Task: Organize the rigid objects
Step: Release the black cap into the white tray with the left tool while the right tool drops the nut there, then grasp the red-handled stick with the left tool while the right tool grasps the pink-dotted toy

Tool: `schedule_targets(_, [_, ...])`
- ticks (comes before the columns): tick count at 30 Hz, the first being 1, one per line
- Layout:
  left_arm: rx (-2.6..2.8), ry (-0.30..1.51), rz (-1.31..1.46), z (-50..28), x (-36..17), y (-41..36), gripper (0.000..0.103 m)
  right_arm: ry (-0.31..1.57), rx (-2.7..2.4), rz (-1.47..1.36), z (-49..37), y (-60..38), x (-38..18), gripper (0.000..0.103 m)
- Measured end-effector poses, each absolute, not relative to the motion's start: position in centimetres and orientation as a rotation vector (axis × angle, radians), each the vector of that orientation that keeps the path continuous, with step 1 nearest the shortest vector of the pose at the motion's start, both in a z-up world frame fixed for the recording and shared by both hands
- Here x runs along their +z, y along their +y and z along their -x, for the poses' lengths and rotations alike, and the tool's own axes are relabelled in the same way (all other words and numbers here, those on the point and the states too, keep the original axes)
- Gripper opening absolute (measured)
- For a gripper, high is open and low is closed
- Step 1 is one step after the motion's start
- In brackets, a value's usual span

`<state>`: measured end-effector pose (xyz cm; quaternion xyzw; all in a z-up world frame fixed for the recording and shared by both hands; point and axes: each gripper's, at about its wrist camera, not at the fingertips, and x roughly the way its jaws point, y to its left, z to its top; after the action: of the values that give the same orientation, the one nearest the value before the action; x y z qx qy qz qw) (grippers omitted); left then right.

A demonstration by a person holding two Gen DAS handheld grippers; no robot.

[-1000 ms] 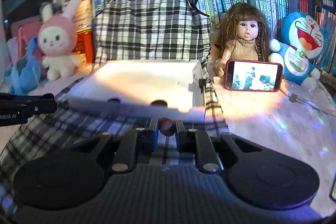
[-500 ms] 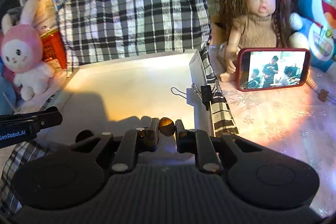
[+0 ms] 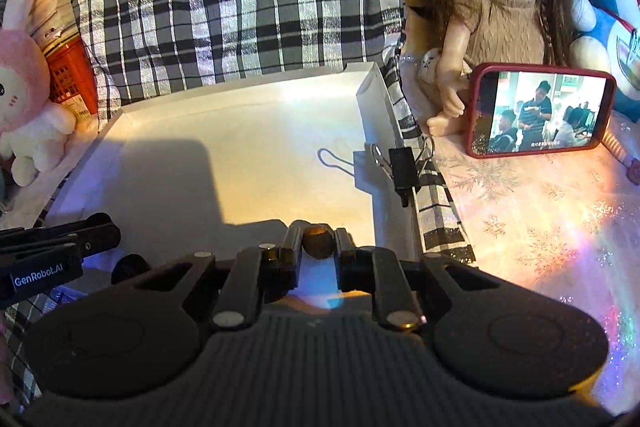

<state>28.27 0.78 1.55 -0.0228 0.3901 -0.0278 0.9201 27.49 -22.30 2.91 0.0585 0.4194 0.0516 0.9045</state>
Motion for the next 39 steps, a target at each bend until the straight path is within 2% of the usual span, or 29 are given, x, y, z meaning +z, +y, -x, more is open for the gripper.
schedule_targets(7, [-0.064,0.789,-0.001,-28.3,1.2,0.2,0.031,0.867,0.103,-0.114,-27.5,-22.1,2.7,0.023])
schedule_targets(9, [-0.078,0.792,0.007,-28.1,1.4,0.2,0.032,0.862,0.105,-0.12,-27.4,-22.2,2.9,0.035])
schedule_targets(10, [-0.083,0.787,0.01,-28.0,1.7,0.2,0.032,0.857,0.107,-0.127,-27.3,-22.2,3.0,0.044])
schedule_targets(11, [-0.085,0.775,0.007,-27.7,2.0,0.2,0.036,0.849,0.109,-0.132,-27.1,-22.3,3.2,0.048])
schedule_targets(12, [-0.083,0.762,0.0,-27.5,2.3,0.2,0.045,0.84,0.114,-0.136,-26.9,-22.4,3.5,0.05])
schedule_targets(16, [-0.083,0.713,-0.008,-26.0,3.9,0.4,0.061,0.802,0.126,-0.137,-25.9,-22.4,4.8,0.056])
schedule_targets(18, [-0.096,0.693,-0.005,-25.0,4.8,0.5,0.072,0.778,0.136,-0.129,-25.0,-22.3,5.4,0.06])
schedule_targets(20, [-0.108,0.669,-0.008,-23.7,5.5,0.5,0.076,0.751,0.149,-0.117,-23.9,-22.1,6.1,0.063])
schedule_targets(30, [-0.184,0.567,-0.007,-15.6,7.4,0.0,0.084,0.627,0.242,-0.094,-16.6,-21.9,8.2,0.082])
schedule_targets(39, [-0.187,0.501,-0.012,-7.4,6.0,0.4,0.085,0.568,0.28,-0.055,-9.5,-22.0,7.5,0.085])
